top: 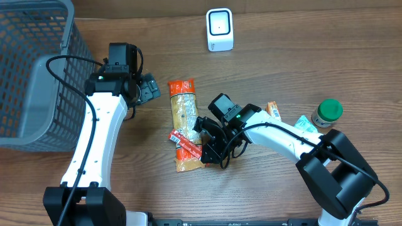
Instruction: Scan the item barcode
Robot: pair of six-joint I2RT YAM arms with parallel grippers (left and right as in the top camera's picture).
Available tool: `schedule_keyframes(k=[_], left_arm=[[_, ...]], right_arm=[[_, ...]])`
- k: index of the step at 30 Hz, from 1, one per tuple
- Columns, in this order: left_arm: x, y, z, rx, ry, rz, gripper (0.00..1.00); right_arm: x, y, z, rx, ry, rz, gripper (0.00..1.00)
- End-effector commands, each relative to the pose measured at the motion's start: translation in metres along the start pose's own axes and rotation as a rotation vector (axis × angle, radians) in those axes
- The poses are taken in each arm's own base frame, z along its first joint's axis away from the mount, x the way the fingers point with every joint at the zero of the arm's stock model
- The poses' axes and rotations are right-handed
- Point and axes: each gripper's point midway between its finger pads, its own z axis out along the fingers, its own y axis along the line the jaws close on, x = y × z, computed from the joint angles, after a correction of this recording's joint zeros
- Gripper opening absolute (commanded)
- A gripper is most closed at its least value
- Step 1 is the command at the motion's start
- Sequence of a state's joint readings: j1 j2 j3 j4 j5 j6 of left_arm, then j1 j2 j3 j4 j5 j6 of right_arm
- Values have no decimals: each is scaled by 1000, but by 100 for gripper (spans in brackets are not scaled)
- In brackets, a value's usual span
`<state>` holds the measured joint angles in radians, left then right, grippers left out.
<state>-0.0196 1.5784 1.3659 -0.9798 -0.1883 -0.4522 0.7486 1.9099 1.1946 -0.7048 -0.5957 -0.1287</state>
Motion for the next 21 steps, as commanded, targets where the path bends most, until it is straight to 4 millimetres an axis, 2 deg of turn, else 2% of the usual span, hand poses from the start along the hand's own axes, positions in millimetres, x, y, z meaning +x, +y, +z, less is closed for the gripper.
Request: schedule_keyframes(k=[1,4,9,14,21], left_arm=[[-1,1,1,-10,-2,11,100],[-1,1,1,-10,-2,11,100],[-1,1,1,-10,-2,11,100],[-1,1,1,-10,-2,11,100],[-1,1,1,-10,-2,11,100]], right_arm=[[-3,9,-8,-12,-22,-10,45],[-3,9,-8,-8,-22,-6,53],[-1,0,-3,30,-9,36,52],[2,-3,4,27,8,46,31],[-2,0,4,8,-7,38,13]])
